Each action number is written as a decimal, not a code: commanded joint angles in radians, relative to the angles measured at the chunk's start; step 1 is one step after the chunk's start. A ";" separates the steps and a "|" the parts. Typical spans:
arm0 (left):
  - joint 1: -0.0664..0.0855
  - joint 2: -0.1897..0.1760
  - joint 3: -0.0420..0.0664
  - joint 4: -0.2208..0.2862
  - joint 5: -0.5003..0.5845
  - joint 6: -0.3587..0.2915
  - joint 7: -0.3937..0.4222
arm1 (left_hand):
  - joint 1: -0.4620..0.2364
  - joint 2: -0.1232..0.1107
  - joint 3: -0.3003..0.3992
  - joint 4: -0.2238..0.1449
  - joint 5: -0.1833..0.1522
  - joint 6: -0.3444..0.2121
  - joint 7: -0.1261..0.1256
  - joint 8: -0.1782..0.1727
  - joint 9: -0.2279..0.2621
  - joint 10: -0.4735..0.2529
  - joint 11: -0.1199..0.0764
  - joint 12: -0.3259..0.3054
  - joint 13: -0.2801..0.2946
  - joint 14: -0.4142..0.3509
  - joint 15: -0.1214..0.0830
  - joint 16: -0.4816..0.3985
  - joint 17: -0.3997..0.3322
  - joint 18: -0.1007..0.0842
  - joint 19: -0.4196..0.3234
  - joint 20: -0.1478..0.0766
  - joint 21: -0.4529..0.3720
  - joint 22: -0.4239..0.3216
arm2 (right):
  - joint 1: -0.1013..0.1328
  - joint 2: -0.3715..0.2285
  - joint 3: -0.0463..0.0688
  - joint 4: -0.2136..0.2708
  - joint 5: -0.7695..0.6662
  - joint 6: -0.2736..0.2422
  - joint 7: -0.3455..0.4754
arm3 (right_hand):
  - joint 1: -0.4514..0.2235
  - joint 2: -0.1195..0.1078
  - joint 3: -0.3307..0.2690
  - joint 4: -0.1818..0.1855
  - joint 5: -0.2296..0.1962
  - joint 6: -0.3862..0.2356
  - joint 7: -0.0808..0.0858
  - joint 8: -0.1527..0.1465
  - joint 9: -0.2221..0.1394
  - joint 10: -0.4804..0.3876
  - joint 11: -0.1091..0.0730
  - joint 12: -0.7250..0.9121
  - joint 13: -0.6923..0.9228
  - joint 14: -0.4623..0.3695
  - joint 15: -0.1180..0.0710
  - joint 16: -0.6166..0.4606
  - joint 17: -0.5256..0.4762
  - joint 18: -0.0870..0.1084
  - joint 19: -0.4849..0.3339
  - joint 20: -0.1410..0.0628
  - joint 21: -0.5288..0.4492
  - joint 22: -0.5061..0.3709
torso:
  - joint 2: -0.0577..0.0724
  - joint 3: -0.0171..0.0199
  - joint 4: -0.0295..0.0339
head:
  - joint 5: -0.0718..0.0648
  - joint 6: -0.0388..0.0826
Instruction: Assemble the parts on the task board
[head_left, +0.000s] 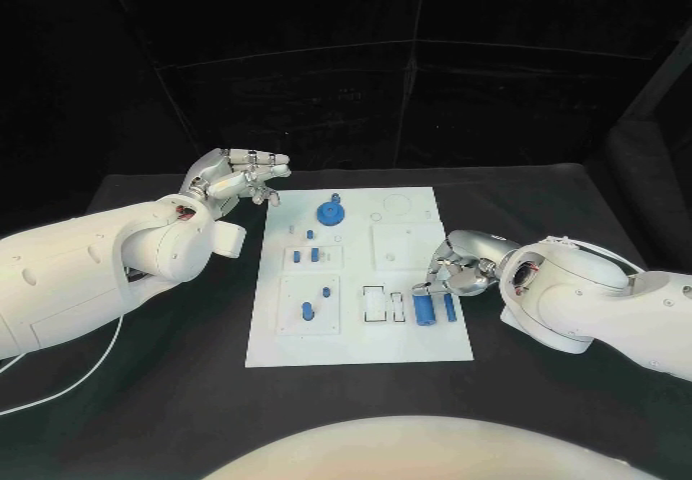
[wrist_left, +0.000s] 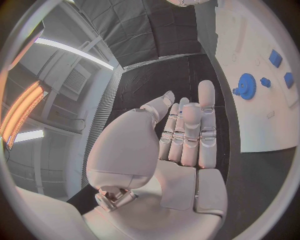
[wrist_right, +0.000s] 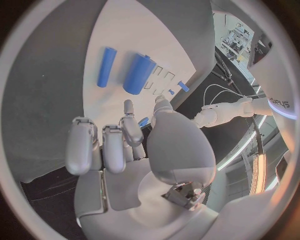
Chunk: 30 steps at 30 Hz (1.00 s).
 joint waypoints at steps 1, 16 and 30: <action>0.002 -0.001 0.001 0.002 0.002 0.005 0.005 | 0.001 0.006 -0.002 -0.003 -0.002 -0.004 0.001 0.003 -0.001 -0.007 -0.003 0.005 0.002 -0.008 0.001 -0.003 -0.001 0.013 -0.004 0.002 -0.005 -0.001 | -0.003 -0.003 -0.001 0.009 -0.079 0.040 -0.070 | -0.012 0.000 -0.006 0.000 -0.004 -0.006 -0.002 0.006 0.002 0.005 -0.002 0.001 -0.001 0.062 -0.008 0.003 0.029 -0.020 0.004 -0.001 0.004 0.001 | 0.001 0.0007 -0.0014 | -0.001 0.000; 0.001 0.000 0.001 -0.001 0.002 0.007 0.004 | 0.001 0.006 -0.002 -0.003 -0.002 -0.004 0.001 0.003 -0.001 -0.007 -0.003 0.005 0.002 -0.008 0.001 -0.003 -0.001 0.013 -0.004 0.002 -0.005 -0.001 | -0.011 0.000 -0.003 0.005 -0.117 0.077 -0.093 | -0.026 0.008 -0.016 0.001 0.017 -0.014 -0.005 0.031 0.030 0.005 -0.004 0.002 0.012 0.062 -0.009 0.004 0.032 -0.020 0.003 -0.002 0.005 0.004 | 0.000 -0.0003 0.0000 | -0.002 -0.005; 0.001 -0.002 0.001 0.000 0.002 0.008 0.003 | 0.001 0.006 -0.002 -0.003 -0.002 -0.004 0.001 0.003 -0.001 -0.007 -0.003 0.005 0.002 -0.008 0.001 -0.003 -0.001 0.013 -0.004 0.002 -0.005 -0.001 | -0.041 0.035 -0.008 -0.014 -0.110 0.085 -0.078 | -0.023 0.014 -0.016 -0.001 0.025 -0.016 -0.007 0.042 0.041 0.007 -0.005 0.003 0.018 0.061 -0.010 0.004 0.031 -0.020 0.003 -0.002 0.006 0.005 | -0.001 -0.0007 0.0000 | 0.006 -0.010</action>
